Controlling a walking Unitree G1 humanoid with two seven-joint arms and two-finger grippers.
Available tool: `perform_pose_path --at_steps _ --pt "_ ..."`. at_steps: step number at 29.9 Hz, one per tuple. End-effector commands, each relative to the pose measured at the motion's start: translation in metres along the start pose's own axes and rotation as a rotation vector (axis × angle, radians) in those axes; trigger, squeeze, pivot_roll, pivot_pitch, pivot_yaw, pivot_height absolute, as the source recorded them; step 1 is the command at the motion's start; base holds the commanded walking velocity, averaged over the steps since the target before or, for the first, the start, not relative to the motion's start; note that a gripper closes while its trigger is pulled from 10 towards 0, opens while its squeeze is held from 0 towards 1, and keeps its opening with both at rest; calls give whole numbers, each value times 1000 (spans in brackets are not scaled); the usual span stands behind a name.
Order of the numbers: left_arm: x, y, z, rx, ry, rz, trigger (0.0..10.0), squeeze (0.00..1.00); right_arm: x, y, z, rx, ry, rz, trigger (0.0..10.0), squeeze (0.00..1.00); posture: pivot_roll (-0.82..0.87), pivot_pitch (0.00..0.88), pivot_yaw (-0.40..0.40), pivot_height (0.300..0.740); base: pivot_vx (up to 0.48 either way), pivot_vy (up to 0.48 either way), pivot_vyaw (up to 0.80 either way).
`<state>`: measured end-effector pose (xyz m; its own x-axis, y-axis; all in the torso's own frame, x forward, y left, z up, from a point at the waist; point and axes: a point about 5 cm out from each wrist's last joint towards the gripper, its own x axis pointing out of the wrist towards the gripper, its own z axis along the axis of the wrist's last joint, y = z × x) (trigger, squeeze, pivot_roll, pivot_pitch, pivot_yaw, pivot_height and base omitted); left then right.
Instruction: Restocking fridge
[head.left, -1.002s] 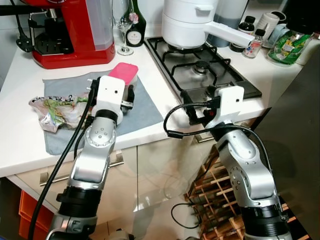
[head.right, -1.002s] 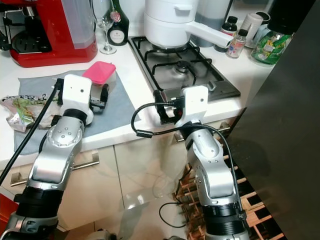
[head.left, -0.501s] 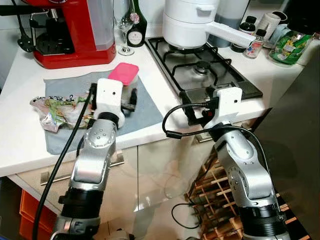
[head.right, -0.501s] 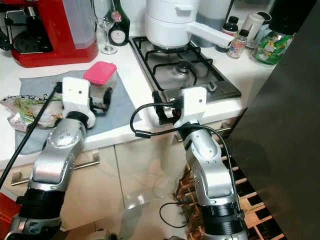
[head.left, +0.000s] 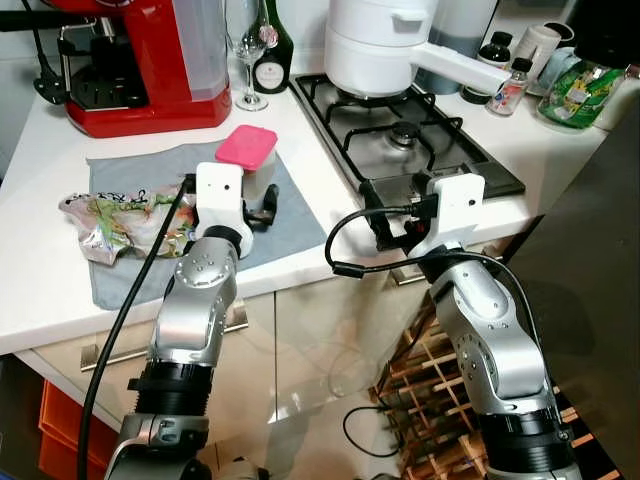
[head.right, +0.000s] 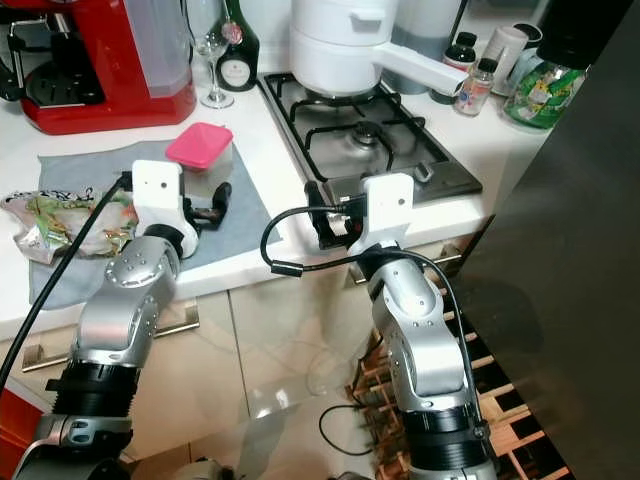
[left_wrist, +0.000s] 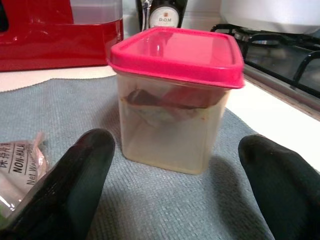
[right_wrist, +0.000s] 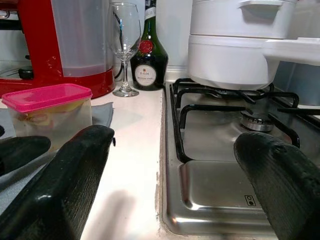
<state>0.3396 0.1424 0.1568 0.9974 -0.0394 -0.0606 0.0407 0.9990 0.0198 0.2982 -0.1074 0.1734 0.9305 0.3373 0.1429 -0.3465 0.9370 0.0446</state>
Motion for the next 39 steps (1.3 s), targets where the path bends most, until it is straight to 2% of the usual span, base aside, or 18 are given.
perform_pose_path --at_steps 1,7,15,26,32,37,39 --pt "4 -2 2 -21 -5 0 10000 0 0 -1 4 -19 -12 1 10000 0 -1 0 -38 740 0 0 0" --pt "10 -3 0 -100 -5 -9 10000 0 0 -1 5 -22 -12 5 10000 0 -5 0 -41 740 0 0 0" --pt "18 4 0 -108 -10 12 10000 0 -1 -1 5 -23 -8 4 10000 0 -11 0 -43 740 0 0 0" --pt "32 14 -12 -116 19 10 10000 0 -1 -1 5 -24 -1 7 10000 0 -19 0 -47 740 0 0 0" --pt "36 12 -15 -134 23 -64 10000 0 -2 -2 5 -27 2 3 10000 0 -26 0 -44 740 0 0 0" --pt "33 -8 -15 -140 -1 -236 10000 0 -3 -2 5 -29 5 1 10000 0 -25 0 -44 740 0 0 0" --pt "32 -11 -15 -136 -2 -262 10000 0 -3 -2 5 -30 5 1 10000 0 -23 0 -44 740 0 0 0"
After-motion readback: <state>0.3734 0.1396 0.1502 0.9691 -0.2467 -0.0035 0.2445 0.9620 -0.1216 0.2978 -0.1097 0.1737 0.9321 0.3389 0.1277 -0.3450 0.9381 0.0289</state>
